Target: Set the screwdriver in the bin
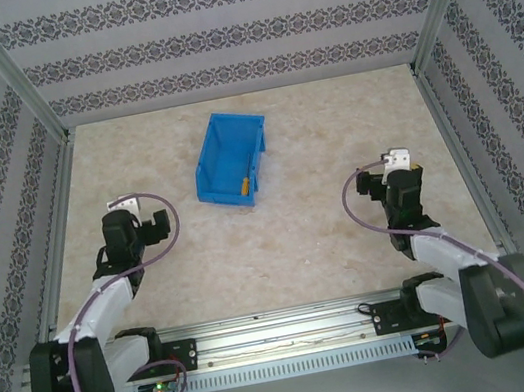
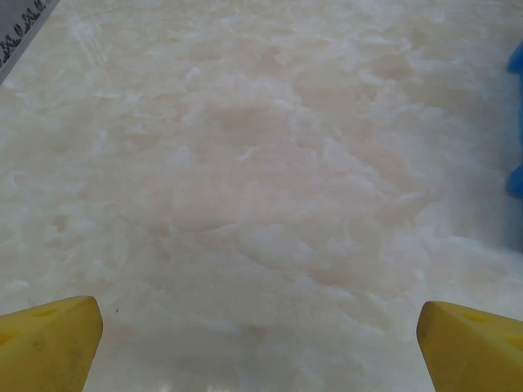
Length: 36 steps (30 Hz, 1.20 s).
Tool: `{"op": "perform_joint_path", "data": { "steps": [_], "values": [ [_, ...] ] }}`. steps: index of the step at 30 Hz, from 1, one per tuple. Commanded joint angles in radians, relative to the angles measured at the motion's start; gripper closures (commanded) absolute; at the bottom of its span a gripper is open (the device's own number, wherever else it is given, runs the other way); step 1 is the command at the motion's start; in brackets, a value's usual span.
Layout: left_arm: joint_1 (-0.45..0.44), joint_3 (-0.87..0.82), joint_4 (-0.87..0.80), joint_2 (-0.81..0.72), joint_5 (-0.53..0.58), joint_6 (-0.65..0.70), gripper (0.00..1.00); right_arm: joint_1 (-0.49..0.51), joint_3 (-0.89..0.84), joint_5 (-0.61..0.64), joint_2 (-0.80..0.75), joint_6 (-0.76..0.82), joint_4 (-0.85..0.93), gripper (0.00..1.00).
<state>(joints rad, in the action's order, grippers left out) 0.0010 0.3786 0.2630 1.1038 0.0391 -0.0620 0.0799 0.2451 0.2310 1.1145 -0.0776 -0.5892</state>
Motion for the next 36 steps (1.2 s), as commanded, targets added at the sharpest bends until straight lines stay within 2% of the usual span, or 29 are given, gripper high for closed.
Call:
{"op": "perform_joint_path", "data": {
  "steps": [1,6,9,11,15,17,19,21,23,25,27,36],
  "values": [
    [0.023,-0.026,0.307,0.078,0.024,-0.002,0.01,-0.003,-0.009,-0.09,0.082,0.034,-0.238,0.02],
    [0.04,-0.056,0.547,0.249,0.027,-0.025,0.01,-0.02,0.013,-0.096,0.201,0.058,-0.345,0.02],
    [0.045,-0.044,0.625,0.309,0.018,-0.02,0.01,-0.045,0.044,-0.141,0.275,0.051,-0.364,0.02],
    [0.045,-0.035,0.618,0.33,0.0,-0.019,0.01,-0.059,0.06,-0.169,0.325,0.045,-0.382,0.02],
    [0.045,-0.077,0.767,0.401,-0.035,-0.005,0.01,-0.07,0.064,-0.198,0.435,0.031,-0.502,0.02],
    [0.045,-0.102,0.864,0.454,-0.048,-0.002,0.01,-0.083,0.091,-0.223,0.406,0.022,-0.395,0.02],
    [0.047,-0.112,0.952,0.51,-0.046,-0.002,0.01,-0.092,0.092,-0.243,0.417,0.013,-0.397,0.02],
    [0.046,-0.091,0.85,0.476,-0.071,0.003,0.01,-0.092,0.092,-0.255,0.423,0.018,-0.398,0.02],
    [0.047,-0.074,0.851,0.493,-0.043,-0.003,0.01,-0.092,0.092,-0.256,0.419,0.022,-0.387,0.02],
    [0.047,-0.055,0.792,0.481,-0.065,0.001,0.01,-0.09,0.092,-0.258,0.421,0.025,-0.4,0.02],
    [0.046,-0.047,0.792,0.49,-0.074,0.007,0.01,-0.088,0.121,-0.287,0.423,0.035,-0.385,0.02],
    [0.047,-0.023,0.742,0.487,-0.106,0.019,0.01,-0.088,0.126,-0.283,0.423,0.037,-0.382,0.02]
  ]
}}
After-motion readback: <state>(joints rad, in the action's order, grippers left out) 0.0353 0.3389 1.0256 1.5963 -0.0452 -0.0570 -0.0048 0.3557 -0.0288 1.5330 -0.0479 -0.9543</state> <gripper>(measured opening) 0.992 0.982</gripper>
